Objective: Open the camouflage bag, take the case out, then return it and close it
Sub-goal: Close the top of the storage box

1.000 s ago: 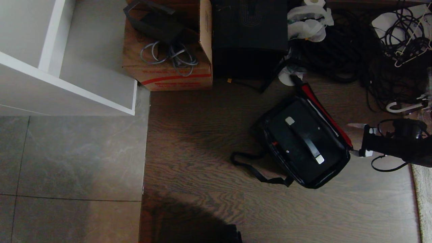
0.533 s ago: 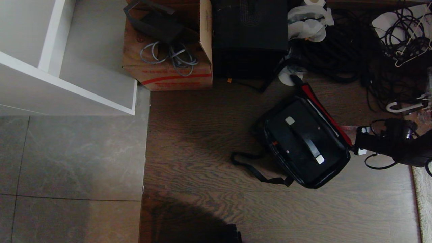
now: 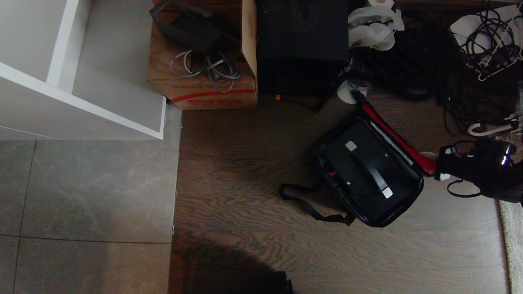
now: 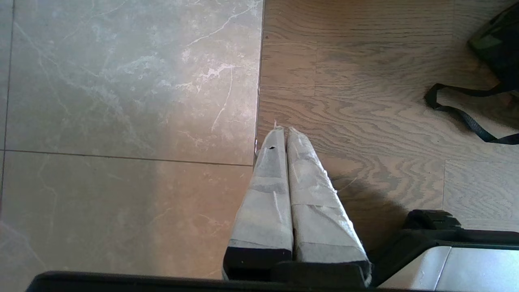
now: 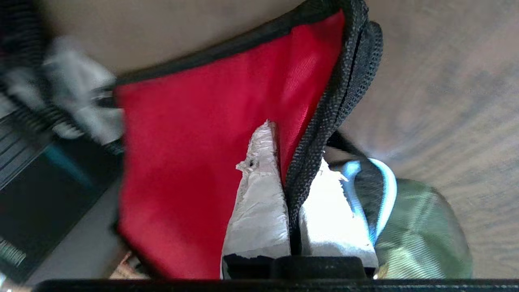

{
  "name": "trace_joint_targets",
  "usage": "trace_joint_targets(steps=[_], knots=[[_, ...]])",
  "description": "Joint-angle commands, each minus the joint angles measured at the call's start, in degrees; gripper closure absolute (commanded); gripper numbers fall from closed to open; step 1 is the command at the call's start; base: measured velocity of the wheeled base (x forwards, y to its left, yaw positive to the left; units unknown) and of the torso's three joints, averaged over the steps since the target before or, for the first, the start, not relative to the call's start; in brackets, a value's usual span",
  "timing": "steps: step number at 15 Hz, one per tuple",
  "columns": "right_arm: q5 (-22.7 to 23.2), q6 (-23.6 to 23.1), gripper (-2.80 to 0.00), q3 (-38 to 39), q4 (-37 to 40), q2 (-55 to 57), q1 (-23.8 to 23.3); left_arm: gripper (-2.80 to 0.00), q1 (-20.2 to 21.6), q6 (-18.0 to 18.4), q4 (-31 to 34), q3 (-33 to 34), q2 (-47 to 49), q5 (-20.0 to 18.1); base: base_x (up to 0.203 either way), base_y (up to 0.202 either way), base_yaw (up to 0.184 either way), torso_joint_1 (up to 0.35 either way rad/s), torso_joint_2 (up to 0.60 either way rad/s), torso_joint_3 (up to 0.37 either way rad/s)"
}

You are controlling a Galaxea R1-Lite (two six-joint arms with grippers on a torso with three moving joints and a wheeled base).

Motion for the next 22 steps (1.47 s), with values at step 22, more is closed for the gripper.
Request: trace_joint_targets(steps=[22], knots=[[7.5,-109.8,0.00,44.2,10.9,-36.5,8.8,0.00,0.0,0.0,0.0,0.0,-0.1,0.0,0.000,0.000,0.000,0.000,0.00,0.000]])
